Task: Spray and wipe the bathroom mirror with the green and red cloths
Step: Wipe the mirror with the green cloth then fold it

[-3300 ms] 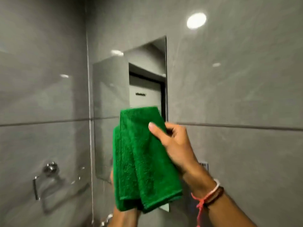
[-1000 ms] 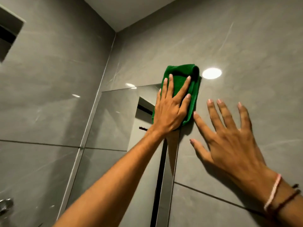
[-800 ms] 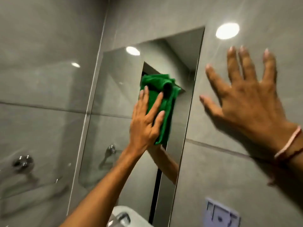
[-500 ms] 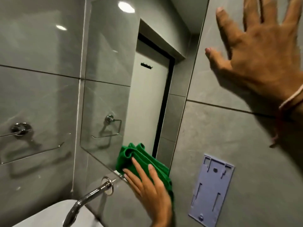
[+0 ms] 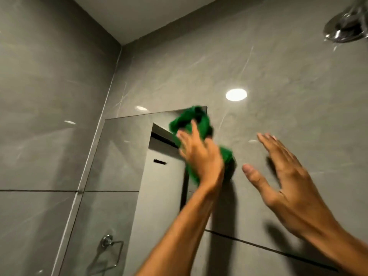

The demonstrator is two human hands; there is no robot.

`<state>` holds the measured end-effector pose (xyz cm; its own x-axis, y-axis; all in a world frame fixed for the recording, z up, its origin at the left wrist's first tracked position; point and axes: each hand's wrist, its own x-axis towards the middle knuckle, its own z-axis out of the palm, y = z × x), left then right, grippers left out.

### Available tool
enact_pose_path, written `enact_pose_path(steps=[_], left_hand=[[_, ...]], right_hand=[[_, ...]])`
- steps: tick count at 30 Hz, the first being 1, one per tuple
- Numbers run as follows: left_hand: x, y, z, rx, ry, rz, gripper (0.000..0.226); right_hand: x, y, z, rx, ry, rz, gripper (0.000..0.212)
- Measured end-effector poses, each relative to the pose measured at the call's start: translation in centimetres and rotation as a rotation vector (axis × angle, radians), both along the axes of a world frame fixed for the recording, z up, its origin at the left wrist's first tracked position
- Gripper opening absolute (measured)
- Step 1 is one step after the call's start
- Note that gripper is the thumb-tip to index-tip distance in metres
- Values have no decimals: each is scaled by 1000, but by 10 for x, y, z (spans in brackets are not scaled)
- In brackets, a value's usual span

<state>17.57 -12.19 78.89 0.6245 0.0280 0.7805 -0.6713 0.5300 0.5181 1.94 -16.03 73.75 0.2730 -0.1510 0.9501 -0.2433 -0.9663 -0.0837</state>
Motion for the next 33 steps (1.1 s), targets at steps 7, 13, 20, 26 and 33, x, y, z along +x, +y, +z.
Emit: enact_pose_path(steps=[7,13,20,26,33], left_hand=[[-51,6,67,-6,-733,-32,73],[-60,18,10,100,-1231,273,70],[-64,53,-68,316,-562,-671,71],[-77,55,-183,510,-120,-1225,21],[-100,72,-357,787,288,-1158,36]], right_hand=[[-39,25,61,425,-431,671,61],[-75,33,77,556,-419,722,32],[-105,35,9,476,-586,652,12],[-150,44,-100,532,-535,457,7],[-217,62,-275,956,-253,111,16]])
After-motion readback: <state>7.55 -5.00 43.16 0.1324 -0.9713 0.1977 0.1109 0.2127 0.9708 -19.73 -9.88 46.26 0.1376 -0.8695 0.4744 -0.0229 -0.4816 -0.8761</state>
